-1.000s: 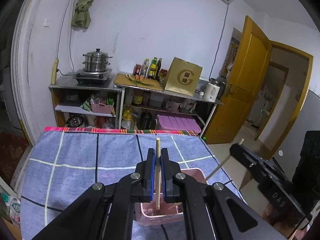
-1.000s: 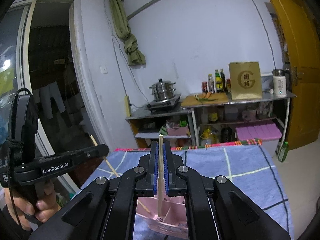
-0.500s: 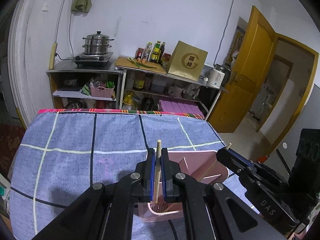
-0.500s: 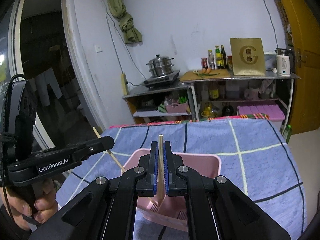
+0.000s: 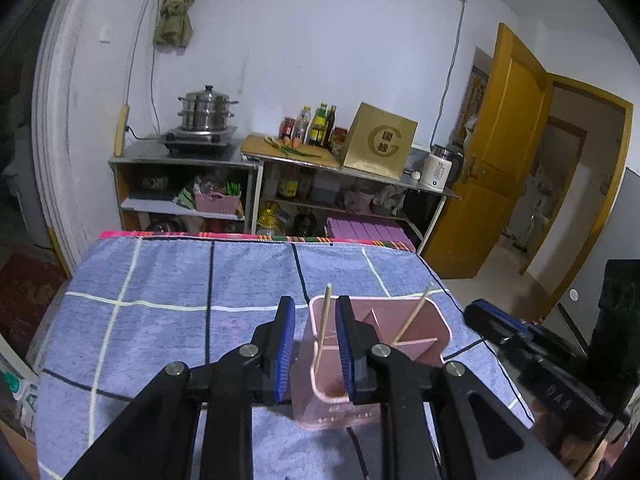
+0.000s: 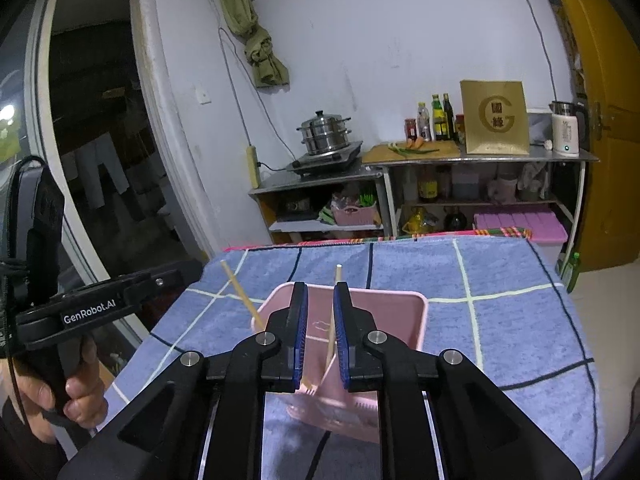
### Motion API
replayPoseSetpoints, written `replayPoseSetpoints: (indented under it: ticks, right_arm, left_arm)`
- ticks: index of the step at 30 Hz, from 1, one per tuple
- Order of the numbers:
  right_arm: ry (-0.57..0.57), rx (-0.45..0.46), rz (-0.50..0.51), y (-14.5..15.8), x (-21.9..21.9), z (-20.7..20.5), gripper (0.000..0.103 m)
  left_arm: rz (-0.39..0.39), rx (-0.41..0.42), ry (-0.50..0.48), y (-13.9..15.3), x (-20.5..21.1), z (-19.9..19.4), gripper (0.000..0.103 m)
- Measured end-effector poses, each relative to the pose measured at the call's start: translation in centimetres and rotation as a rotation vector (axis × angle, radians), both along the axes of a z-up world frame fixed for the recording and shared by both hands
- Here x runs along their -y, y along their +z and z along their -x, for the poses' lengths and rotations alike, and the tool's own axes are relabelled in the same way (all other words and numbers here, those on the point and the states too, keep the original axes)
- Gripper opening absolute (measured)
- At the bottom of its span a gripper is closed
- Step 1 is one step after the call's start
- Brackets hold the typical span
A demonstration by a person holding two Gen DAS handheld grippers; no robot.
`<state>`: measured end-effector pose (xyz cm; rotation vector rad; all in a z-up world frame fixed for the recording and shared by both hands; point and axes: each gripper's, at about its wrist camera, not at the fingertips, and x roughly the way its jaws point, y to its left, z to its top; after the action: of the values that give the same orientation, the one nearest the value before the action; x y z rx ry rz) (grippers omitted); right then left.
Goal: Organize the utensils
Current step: 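Lower the chopsticks into the basket compartments and open both grippers, then move both open grippers back to the chopsticks on the table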
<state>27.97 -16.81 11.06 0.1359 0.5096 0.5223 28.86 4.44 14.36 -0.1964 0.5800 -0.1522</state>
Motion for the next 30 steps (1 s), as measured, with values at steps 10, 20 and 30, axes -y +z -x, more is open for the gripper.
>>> replayPoseSetpoints:
  ticks: [10, 20, 30]
  right_arm:
    - [0.011, 0.04, 0.041, 0.1, 2.5, 7.5, 0.015]
    - [0.007, 0.021, 0.091, -2.5, 4.3, 12.4, 0.015]
    - [-0.02, -0.049, 0.114, -6.0, 6.0, 14.2, 0.015]
  left_arm:
    - [-0.026, 0.034, -0.025, -1.2, 0.7, 8.6, 0.021]
    - [-0.022, 0.016, -0.067, -4.9, 2.4, 14.8, 0.021]
    - [0.005, -0.056, -0.082, -9.1, 3.1, 17.7, 0.021]
